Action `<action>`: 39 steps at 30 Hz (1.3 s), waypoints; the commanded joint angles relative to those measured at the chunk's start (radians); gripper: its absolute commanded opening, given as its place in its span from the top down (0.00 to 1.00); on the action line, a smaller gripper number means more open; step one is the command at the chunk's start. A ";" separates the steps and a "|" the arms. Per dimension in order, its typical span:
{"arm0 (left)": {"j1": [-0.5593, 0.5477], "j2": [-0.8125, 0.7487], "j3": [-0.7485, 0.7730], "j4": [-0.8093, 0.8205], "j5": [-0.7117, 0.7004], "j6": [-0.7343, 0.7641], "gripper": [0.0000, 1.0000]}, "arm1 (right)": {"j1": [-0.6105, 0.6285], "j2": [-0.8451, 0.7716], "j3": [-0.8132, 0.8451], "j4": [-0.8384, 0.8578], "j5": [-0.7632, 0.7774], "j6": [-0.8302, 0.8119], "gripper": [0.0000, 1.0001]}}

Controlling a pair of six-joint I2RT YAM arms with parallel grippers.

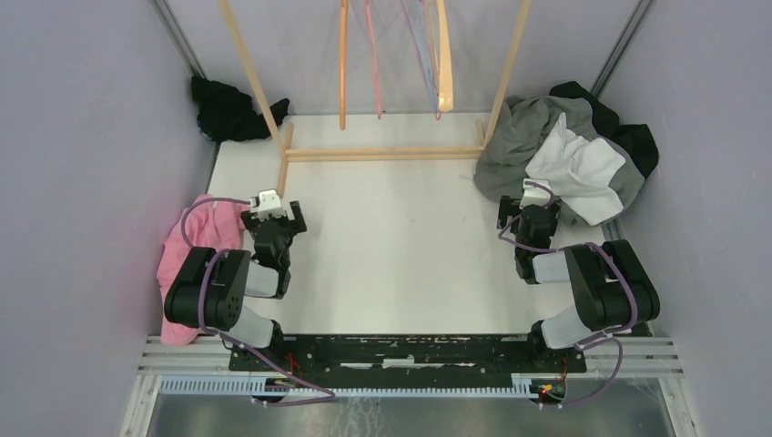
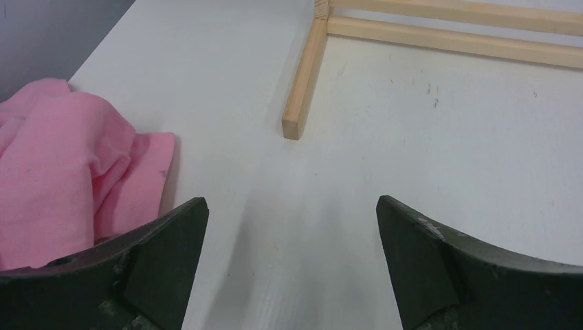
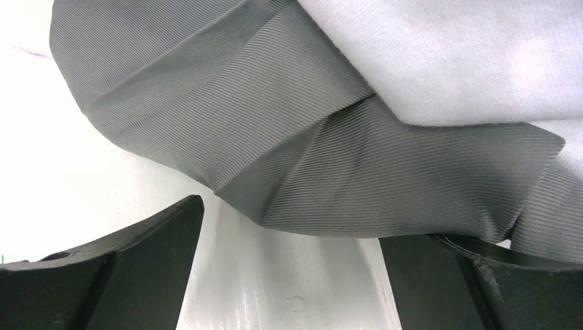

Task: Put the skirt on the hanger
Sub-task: Pick up the skirt from the bin.

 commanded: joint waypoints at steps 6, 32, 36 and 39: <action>0.004 0.007 0.021 0.063 -0.024 -0.011 0.01 | -0.004 -0.011 0.033 0.032 -0.010 0.003 0.00; -0.124 -0.619 0.102 -0.549 0.113 -0.158 0.01 | 0.032 -0.946 0.154 -0.913 -0.011 0.210 0.00; -0.159 -0.740 0.190 -0.689 0.155 -0.270 0.01 | 0.033 -1.032 0.371 -1.183 -0.148 0.264 0.00; -0.163 -0.777 0.302 -0.824 0.168 -0.375 0.01 | 0.033 -0.994 0.526 -1.308 -0.268 0.304 0.00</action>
